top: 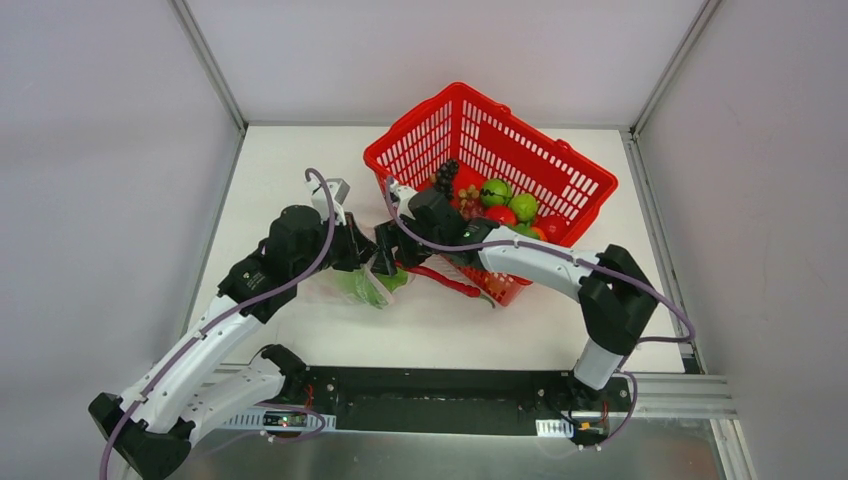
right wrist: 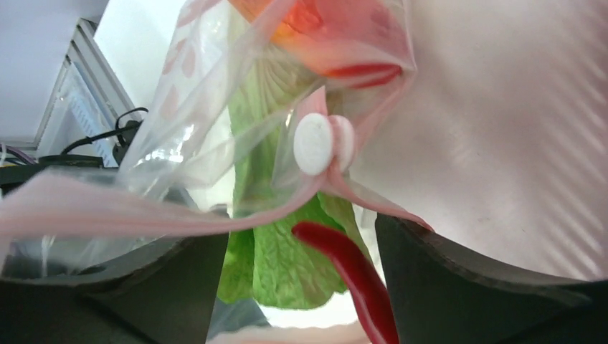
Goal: Place the food in the zip-top bag and seal the zipper
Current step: Place the fake vegetable in the zipper food storage bag.
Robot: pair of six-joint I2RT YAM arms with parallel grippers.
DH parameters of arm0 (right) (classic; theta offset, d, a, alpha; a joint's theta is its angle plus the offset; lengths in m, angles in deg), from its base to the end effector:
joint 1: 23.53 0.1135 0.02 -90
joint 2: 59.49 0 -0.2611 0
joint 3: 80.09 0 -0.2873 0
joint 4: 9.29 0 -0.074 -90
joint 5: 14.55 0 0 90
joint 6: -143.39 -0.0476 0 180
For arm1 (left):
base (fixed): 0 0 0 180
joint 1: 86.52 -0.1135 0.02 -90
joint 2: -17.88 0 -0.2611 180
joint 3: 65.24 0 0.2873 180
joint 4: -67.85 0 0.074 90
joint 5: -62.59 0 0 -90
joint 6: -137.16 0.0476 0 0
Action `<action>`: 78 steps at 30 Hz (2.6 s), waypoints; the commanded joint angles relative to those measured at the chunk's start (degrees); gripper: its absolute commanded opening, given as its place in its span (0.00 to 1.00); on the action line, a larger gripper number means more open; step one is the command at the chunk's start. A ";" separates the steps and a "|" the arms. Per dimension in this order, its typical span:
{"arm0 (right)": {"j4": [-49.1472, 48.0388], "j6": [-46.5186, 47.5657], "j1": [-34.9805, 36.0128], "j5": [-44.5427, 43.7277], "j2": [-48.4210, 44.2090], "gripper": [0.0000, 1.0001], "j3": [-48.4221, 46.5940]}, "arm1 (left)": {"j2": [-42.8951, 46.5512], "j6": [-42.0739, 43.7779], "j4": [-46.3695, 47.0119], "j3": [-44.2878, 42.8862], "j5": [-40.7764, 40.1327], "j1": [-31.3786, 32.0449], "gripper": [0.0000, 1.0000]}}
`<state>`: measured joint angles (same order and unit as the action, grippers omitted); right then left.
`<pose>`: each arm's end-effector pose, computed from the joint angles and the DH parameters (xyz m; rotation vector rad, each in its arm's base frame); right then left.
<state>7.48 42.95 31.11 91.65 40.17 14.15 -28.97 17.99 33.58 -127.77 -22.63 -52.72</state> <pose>0.2471 0.3711 0.2408 -1.0071 1.9993 0.9513 0.1915 -0.1330 0.3429 0.1393 1.9758 -0.8136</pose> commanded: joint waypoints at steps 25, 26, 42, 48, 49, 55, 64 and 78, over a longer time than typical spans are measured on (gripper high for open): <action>6.49 17.96 -9.76 -4.01 -22.04 0.89 21.27 | -4.18 1.44 2.89 3.46 -4.15 -0.05 0.00; 6.04 19.75 -9.63 -2.20 -22.52 0.89 22.60 | -4.21 1.55 2.66 3.53 -4.43 -0.05 0.00; -0.60 40.61 -6.87 -2.24 -24.36 0.86 34.65 | -6.41 2.90 3.43 4.97 -2.87 -0.05 0.00; -1.29 42.09 -6.90 -4.41 -20.33 0.73 35.81 | -6.43 2.98 3.92 5.39 -2.76 -0.05 0.00; -1.66 42.23 -6.94 -4.55 -19.76 0.70 36.11 | -6.53 2.98 4.01 5.31 -2.63 -0.05 0.00; -3.55 40.86 -7.22 -4.64 -19.76 0.48 36.85 | -6.71 3.39 3.64 4.71 -2.39 -0.05 0.00; -1.76 38.96 -6.61 -3.44 -24.32 0.15 34.68 | -6.67 3.23 3.72 4.32 -2.18 -0.05 0.00; 16.54 36.02 -0.39 3.60 -14.71 0.06 14.11 | -8.64 4.21 5.35 0.62 5.33 0.04 0.00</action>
<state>18.99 81.25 29.27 93.75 20.56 34.21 -37.73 21.14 36.55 -123.97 -21.12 -52.50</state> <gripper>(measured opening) 0.232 0.008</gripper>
